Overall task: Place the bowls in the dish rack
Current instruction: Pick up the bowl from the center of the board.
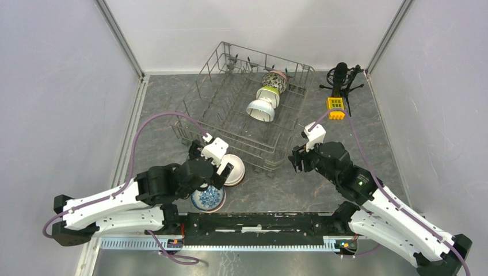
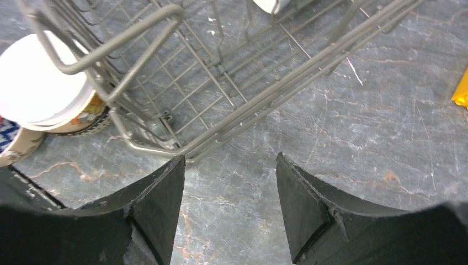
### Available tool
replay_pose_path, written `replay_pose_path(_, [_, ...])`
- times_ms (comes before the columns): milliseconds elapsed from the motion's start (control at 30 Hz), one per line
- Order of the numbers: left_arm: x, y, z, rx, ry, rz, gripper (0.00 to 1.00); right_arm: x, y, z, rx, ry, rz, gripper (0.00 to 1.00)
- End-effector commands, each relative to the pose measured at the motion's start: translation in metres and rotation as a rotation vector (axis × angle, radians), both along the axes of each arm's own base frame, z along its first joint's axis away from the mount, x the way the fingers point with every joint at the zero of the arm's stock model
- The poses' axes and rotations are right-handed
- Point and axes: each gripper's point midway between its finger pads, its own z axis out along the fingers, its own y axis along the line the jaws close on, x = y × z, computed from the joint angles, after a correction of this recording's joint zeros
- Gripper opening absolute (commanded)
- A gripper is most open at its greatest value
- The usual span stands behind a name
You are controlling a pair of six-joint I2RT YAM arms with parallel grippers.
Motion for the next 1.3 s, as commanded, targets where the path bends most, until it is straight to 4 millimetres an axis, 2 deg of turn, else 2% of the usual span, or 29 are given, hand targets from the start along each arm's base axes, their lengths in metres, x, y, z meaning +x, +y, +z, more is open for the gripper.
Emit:
replay_pose_path(0, [-0.009, -0.014, 0.005, -0.115, 0.090, 0.023, 0.99, -0.010, 0.007, 0.016, 0.054, -0.046, 0.077, 0.66])
replay_pose_path(167, [-0.013, -0.018, -0.007, -0.119, 0.164, 0.071, 0.91, -0.016, 0.004, 0.017, 0.054, -0.053, 0.094, 0.63])
replay_pose_path(400, [-0.010, -0.007, -0.028, -0.081, 0.224, 0.226, 0.74, -0.021, 0.007, 0.015, 0.065, -0.064, 0.128, 0.59])
replay_pose_path(633, [0.001, 0.008, -0.055, -0.093, 0.325, 0.308, 0.65, -0.023, 0.013, 0.008, 0.067, -0.056, 0.163, 0.56])
replay_pose_path(867, [0.008, 0.006, -0.085, -0.148, 0.420, 0.311, 0.56, -0.023, 0.017, 0.001, 0.066, -0.047, 0.181, 0.54])
replay_pose_path(1000, [0.009, 0.003, -0.092, -0.140, 0.445, 0.306, 0.48, -0.024, 0.018, -0.003, 0.062, -0.037, 0.188, 0.53])
replay_pose_path(1267, [0.013, -0.003, -0.100, -0.120, 0.459, 0.293, 0.40, -0.023, 0.019, -0.005, 0.057, -0.031, 0.187, 0.51])
